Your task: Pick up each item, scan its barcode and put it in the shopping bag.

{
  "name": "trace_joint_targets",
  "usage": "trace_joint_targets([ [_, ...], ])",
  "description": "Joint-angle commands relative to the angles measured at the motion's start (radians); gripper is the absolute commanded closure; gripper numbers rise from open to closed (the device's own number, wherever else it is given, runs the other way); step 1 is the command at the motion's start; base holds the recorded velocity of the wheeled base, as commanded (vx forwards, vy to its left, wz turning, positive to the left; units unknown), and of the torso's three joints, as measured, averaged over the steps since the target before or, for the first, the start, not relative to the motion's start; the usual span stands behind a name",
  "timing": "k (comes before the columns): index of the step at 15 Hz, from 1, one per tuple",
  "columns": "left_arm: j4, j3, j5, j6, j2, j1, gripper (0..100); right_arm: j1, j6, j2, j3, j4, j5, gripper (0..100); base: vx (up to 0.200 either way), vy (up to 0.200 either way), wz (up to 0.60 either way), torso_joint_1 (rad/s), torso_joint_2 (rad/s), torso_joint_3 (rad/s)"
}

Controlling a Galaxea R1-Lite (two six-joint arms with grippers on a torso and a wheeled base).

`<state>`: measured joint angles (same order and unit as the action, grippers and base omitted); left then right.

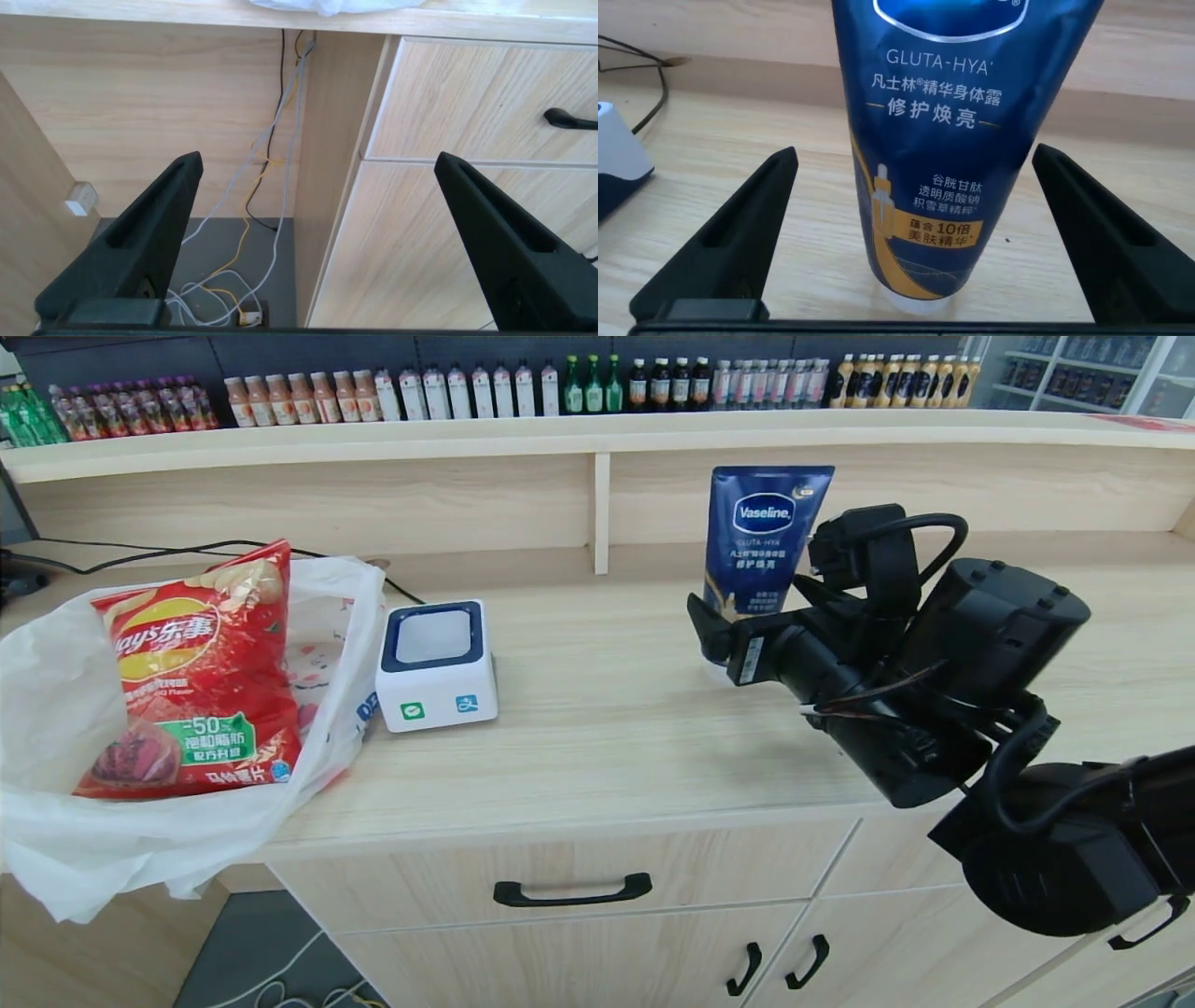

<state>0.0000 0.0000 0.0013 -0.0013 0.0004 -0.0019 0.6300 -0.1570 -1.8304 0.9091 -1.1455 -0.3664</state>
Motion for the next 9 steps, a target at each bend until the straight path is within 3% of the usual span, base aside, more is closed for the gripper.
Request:
trace_joint_targets([
  [1, 0.000, 0.000, 0.000, 0.000, 0.000, 0.000, 0, 0.000, -0.001, -0.021, 0.017, 0.000, -0.008, 0, 0.000, 0.000, 0.00, 0.000, 0.00, 0.000],
  [9, 0.000, 0.000, 0.000, 0.000, 0.000, 0.000, 0, -0.001, 0.045, -0.079, 0.079, -0.010, -0.083, 0, 0.000, 0.000, 0.00, 0.000, 0.00, 0.000],
])
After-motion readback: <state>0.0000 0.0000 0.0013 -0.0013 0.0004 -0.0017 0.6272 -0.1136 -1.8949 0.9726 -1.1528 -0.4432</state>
